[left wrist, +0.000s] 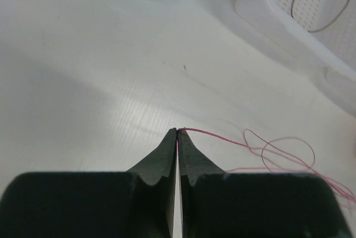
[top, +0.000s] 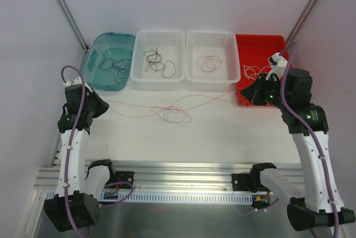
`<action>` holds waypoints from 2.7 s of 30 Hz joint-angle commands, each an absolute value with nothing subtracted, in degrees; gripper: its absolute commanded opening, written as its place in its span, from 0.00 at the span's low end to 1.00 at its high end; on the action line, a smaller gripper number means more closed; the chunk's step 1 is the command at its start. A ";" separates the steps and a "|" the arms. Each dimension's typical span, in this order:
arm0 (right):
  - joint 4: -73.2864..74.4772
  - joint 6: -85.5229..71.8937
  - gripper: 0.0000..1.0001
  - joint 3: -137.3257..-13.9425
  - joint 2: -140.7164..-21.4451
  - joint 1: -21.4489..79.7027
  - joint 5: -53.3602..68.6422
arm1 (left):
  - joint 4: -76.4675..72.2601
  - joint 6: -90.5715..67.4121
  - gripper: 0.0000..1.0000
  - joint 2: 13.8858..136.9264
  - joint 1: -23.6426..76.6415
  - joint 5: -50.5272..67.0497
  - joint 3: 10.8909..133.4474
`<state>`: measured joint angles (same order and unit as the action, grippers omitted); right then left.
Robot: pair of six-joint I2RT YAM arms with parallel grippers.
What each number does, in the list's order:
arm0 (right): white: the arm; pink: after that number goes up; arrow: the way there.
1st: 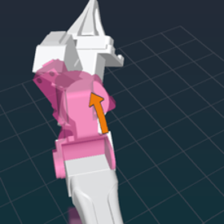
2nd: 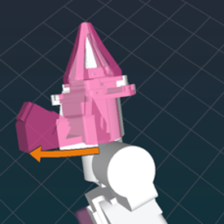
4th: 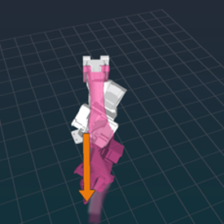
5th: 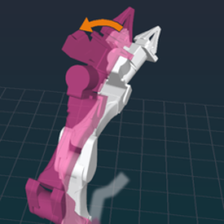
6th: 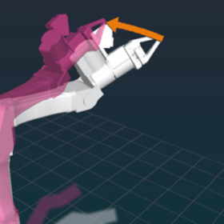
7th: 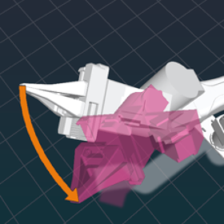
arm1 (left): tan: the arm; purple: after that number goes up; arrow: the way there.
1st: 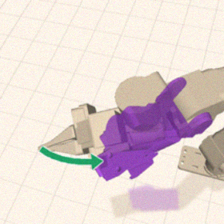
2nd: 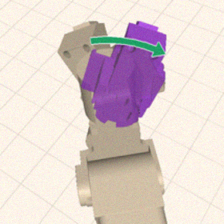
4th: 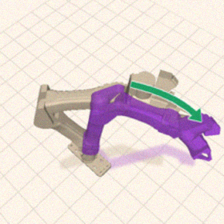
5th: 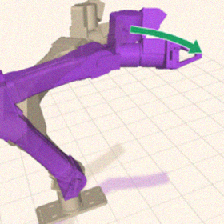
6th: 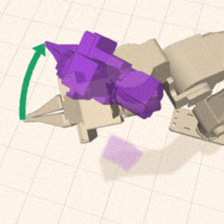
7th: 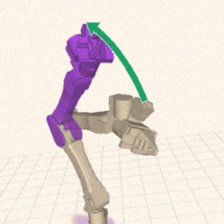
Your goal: Untangle the cables
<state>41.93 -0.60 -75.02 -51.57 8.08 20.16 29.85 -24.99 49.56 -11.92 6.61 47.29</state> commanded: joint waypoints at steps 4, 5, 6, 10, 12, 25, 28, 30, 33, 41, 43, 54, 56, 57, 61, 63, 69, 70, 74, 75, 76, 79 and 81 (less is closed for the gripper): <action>50.44 2.63 0.01 -68.82 -60.28 17.36 14.10 | 26.81 -22.41 0.00 48.07 -5.12 25.66 47.19; 51.67 2.98 0.01 -69.34 -61.08 19.23 12.15 | 26.63 -22.41 0.00 48.08 -0.92 25.93 48.68; 52.29 3.77 0.01 -70.48 -61.87 20.90 10.65 | 26.54 -22.50 0.00 48.08 -0.18 26.28 49.56; 53.35 4.57 0.01 -78.38 -64.51 25.57 8.43 | 26.54 -23.46 0.00 47.81 4.04 27.77 54.13; 53.00 4.83 0.01 -85.67 -65.13 25.75 9.92 | 26.54 -23.55 0.00 47.20 4.04 29.17 57.20; 41.30 1.58 0.01 -83.54 -58.62 25.58 12.75 | 32.35 -22.93 0.00 45.79 3.96 15.81 59.95; 42.46 0.26 0.01 -73.27 -58.71 25.66 12.39 | 32.17 -23.12 0.00 45.53 4.13 17.75 55.65; 40.79 -1.65 0.02 -67.96 -58.36 25.75 11.35 | 31.90 -23.12 0.00 44.91 4.13 18.10 52.39; 41.04 -2.20 0.11 -62.06 -58.36 25.66 2.94 | 31.99 -23.64 0.08 43.95 4.04 16.01 48.18; 41.76 -0.97 0.55 -61.35 -58.45 29.35 2.80 | 31.99 -26.01 0.57 40.87 4.04 20.82 41.49; 39.48 -1.14 0.56 -59.69 -58.71 32.32 5.61 | 31.90 -27.07 0.69 40.87 4.22 22.05 40.44; 28.83 -10.36 0.61 -58.71 -73.11 45.59 0.82 | 26.11 -34.26 0.75 50.52 15.35 18.30 39.02; 28.74 -12.74 0.62 -58.45 -76.53 47.36 -2.08 | 24.96 -35.94 0.74 54.29 18.88 15.66 39.63; 28.65 -13.53 0.63 -58.19 -77.34 48.77 -3.85 | 24.35 -37.95 0.74 55.62 22.03 12.60 39.99; 28.39 -19.66 0.63 -56.26 -80.24 50.27 -5.71 | 23.64 -43.14 0.72 62.21 29.78 5.56 41.75; 28.21 -21.70 0.63 -54.50 -81.30 50.62 -6.50 | 22.68 -46.12 0.71 66.08 32.16 4.05 42.62; 25.06 -27.50 0.63 -49.93 -82.79 50.98 -5.46 | 20.48 -50.80 0.69 75.13 39.98 -1.21 46.14; 24.18 -28.21 0.63 -48.96 -83.58 50.89 -5.28 | 20.39 -51.15 0.68 77.23 40.60 -1.40 46.58; 21.89 -30.67 0.62 -47.29 -85.34 50.89 -4.57 | 20.04 -52.82 0.66 82.17 43.15 -2.81 49.13; 21.62 -31.02 0.62 -47.02 -85.52 50.89 -4.40 | 20.13 -52.91 0.66 82.87 43.50 -3.42 49.39; 21.10 -31.29 0.62 -46.76 -86.13 50.98 -4.48 | 20.13 -53.17 0.64 84.19 43.77 -3.86 49.57; 20.83 -31.55 0.59 -46.58 -87.27 50.98 -4.57 | 20.13 -54.31 0.54 85.78 44.12 -4.83 49.22; 20.66 -31.73 0.58 -46.41 -87.80 50.98 -4.40 | 20.21 -54.58 0.46 85.87 44.12 -5.97 48.61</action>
